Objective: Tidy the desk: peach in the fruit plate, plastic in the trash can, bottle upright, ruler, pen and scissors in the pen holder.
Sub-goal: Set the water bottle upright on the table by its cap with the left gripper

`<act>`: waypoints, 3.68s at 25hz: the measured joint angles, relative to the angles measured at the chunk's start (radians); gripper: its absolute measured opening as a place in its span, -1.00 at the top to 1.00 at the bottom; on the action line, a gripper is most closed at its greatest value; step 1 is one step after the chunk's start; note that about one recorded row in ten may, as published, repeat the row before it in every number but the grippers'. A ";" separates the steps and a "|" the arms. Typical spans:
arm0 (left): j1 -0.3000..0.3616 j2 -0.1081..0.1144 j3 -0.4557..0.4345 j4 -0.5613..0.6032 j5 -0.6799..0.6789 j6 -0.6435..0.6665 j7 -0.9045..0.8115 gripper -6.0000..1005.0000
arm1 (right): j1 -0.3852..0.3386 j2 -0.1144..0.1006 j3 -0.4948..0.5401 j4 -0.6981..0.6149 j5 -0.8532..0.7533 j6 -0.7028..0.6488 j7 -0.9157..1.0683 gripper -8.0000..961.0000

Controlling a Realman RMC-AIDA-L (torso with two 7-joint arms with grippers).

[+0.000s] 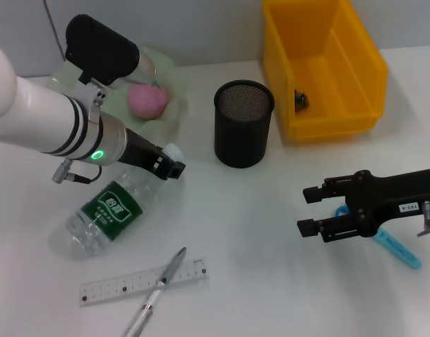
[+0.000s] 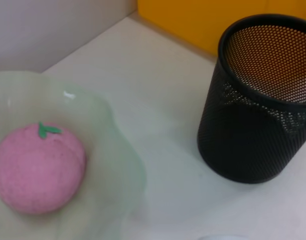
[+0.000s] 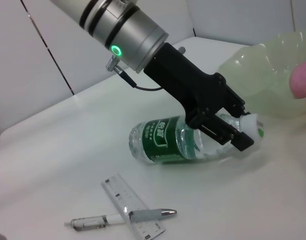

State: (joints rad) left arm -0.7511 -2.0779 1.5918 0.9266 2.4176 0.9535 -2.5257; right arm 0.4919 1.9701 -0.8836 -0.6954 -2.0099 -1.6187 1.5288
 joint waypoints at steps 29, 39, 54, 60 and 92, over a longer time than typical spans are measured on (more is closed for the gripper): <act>0.213 0.013 -0.167 0.375 0.009 0.184 0.007 0.11 | -0.003 -0.005 0.010 0.000 0.002 0.005 -0.005 -0.57; 0.256 0.013 -0.213 0.452 -0.036 0.228 0.031 0.11 | -0.003 -0.005 0.011 0.000 0.004 0.005 -0.006 -0.57; 0.303 0.013 -0.225 0.533 -0.068 0.235 0.038 0.12 | -0.003 -0.005 0.011 0.001 0.004 0.005 -0.007 -0.57; 0.323 0.013 -0.232 0.560 -0.098 0.238 0.048 0.12 | -0.004 -0.005 0.011 0.001 0.003 0.005 -0.007 -0.57; 0.395 0.010 -0.281 0.525 -0.324 0.190 0.290 0.11 | -0.010 -0.007 0.014 -0.002 -0.001 0.005 -0.007 -0.57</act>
State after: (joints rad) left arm -0.3564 -2.0679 1.3108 1.4515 2.0936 1.1431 -2.2355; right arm 0.4816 1.9634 -0.8697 -0.6975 -2.0111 -1.6137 1.5217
